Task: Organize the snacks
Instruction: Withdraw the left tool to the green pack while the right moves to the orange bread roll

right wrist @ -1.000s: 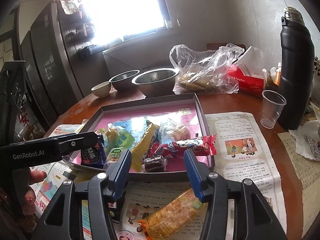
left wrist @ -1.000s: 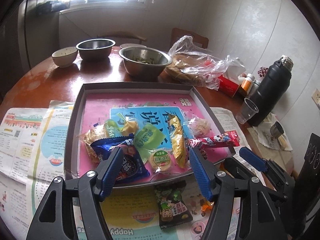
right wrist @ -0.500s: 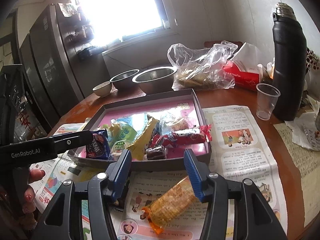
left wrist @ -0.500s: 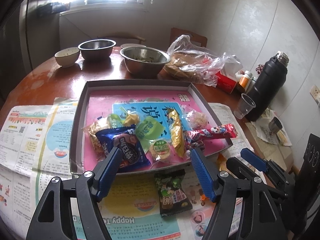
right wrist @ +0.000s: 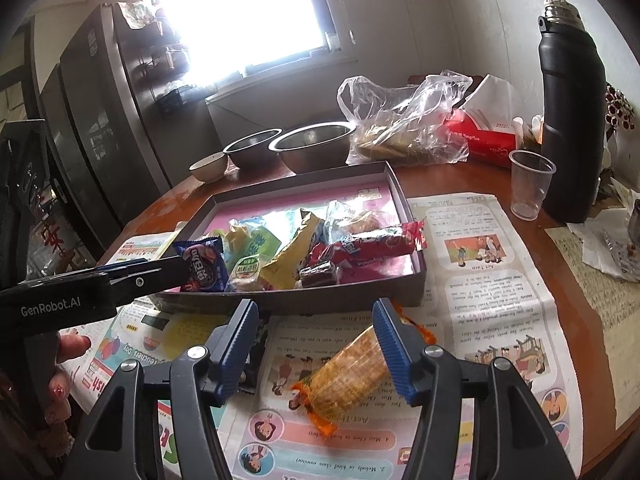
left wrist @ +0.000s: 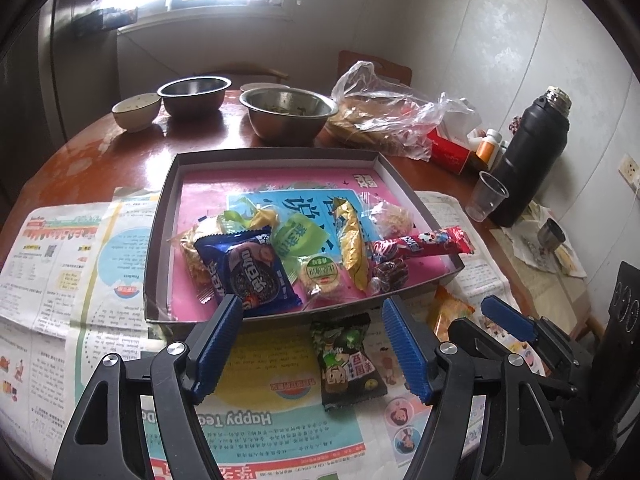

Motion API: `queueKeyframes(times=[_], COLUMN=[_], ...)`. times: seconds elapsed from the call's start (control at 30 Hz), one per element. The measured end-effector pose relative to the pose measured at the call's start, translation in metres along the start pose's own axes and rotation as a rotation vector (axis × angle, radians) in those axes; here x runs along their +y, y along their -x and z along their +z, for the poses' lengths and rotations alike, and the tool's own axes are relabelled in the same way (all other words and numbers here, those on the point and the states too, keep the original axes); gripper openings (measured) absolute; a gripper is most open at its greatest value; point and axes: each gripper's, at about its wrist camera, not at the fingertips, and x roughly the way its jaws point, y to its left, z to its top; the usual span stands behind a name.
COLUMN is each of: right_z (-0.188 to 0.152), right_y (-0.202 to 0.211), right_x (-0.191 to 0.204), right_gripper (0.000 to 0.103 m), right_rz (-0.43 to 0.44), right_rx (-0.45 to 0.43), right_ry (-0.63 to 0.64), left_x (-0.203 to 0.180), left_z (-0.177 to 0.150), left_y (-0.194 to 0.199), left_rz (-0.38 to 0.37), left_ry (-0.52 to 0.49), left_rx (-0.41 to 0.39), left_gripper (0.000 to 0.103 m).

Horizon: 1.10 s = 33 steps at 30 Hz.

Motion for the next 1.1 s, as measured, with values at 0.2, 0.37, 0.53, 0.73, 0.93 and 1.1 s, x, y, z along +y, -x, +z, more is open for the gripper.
queueKeyframes(times=[0.2,0.37,0.53,0.73,0.93,1.1], right_z=[-0.005,-0.012,-0.021,-0.028,-0.028,-0.025], right_y=[0.004,0.005,0.003,-0.005,-0.019,-0.034], right_x=[0.001,-0.001,-0.007,-0.021,-0.029,-0.028], right_gripper=[0.061,0.066,0.066,0.066,0.066,0.066], right_rz=[0.005,-0.011,-0.035,-0.061,-0.093,-0.107], right_rx=[0.0,0.02,0.049,0.073,0.103,0.121], right_ry=[-0.006,-0.023,-0.051,-0.123,-0.164,-0.157], left_x=[-0.002,-0.003,-0.003,-0.004,-0.007,-0.009], left_z=[-0.007,-0.013,-0.019,-0.027,-0.033,-0.034], left_y=[0.0,-0.001,-0.006,-0.015,-0.028,-0.035], left_rz=[0.002,0.0,0.001,0.005,0.005,0.001], left_ry=[-0.008,-0.012,-0.012,-0.018,-0.03,-0.04], left_rx=[0.01,0.02,0.037,0.066,0.101,0.117], left_gripper=[0.075,0.075,0.075,0.075,0.075,0.075])
